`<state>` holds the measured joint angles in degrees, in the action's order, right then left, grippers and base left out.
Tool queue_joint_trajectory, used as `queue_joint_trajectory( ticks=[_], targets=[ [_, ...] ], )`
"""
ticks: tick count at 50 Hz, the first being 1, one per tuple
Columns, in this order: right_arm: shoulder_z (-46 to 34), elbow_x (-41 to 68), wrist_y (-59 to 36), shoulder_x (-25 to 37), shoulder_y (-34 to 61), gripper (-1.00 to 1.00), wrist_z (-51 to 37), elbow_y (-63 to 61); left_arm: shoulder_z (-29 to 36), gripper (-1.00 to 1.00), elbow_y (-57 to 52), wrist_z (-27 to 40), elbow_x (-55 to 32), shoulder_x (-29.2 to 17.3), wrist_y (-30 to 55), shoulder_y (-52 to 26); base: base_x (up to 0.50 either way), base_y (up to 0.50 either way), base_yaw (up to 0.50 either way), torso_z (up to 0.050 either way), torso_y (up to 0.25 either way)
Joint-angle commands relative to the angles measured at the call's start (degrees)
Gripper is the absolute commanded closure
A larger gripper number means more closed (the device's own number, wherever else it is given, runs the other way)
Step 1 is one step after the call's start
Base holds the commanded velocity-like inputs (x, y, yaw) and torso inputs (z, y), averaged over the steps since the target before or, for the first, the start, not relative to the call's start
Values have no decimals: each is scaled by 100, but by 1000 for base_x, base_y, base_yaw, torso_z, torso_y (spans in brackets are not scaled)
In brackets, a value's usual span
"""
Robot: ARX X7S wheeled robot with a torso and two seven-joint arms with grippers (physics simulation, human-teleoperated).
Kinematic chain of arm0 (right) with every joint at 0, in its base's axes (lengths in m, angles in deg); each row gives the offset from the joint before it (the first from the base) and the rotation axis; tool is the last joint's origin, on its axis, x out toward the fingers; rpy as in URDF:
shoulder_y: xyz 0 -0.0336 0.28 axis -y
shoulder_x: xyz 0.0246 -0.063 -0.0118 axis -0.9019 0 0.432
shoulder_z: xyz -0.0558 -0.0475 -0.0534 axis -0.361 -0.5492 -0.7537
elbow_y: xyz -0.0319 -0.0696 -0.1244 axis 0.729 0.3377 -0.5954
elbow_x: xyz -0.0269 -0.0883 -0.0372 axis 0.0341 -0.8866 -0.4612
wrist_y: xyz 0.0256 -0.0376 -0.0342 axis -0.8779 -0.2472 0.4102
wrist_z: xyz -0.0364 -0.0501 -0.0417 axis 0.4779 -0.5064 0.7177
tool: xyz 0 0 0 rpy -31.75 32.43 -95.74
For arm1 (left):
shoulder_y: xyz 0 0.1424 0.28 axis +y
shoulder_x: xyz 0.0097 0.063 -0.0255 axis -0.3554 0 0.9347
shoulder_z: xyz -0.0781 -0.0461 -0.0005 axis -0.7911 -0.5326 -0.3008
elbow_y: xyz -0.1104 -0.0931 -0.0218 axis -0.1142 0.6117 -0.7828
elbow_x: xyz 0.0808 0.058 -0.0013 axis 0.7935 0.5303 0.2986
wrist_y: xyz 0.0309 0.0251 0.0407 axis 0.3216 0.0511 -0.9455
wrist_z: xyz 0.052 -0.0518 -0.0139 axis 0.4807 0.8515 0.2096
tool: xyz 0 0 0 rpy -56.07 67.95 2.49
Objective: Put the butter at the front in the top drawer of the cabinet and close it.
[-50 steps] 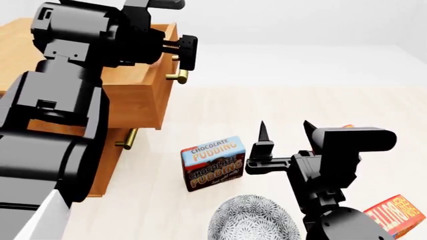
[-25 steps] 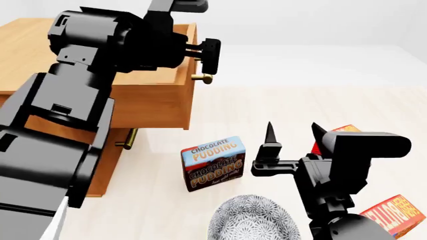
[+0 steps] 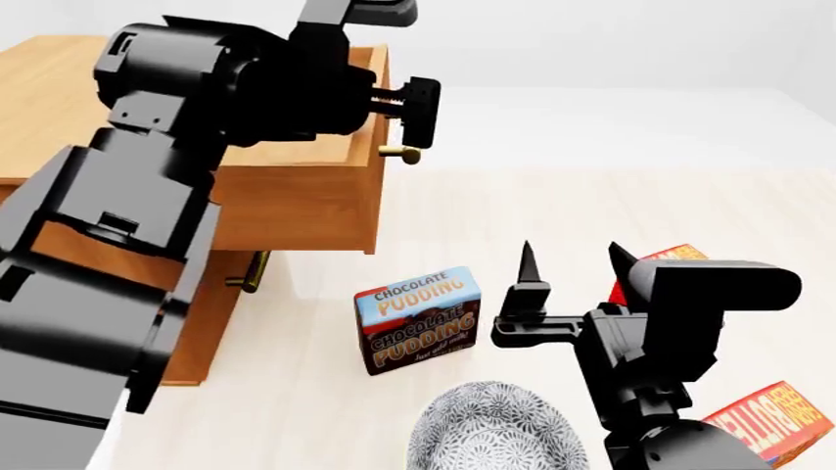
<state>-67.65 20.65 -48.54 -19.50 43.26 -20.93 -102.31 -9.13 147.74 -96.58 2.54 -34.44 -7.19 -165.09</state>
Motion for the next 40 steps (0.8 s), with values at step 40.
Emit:
queue_joint_trajectory(
  ticks=[40],
  targets=[
    [-11,376,-255,161,69,-100,-385,-412,-1714,-100,-6788,3205,-2210,-1926,1404,1718,0,0,0,0,1]
  ],
)
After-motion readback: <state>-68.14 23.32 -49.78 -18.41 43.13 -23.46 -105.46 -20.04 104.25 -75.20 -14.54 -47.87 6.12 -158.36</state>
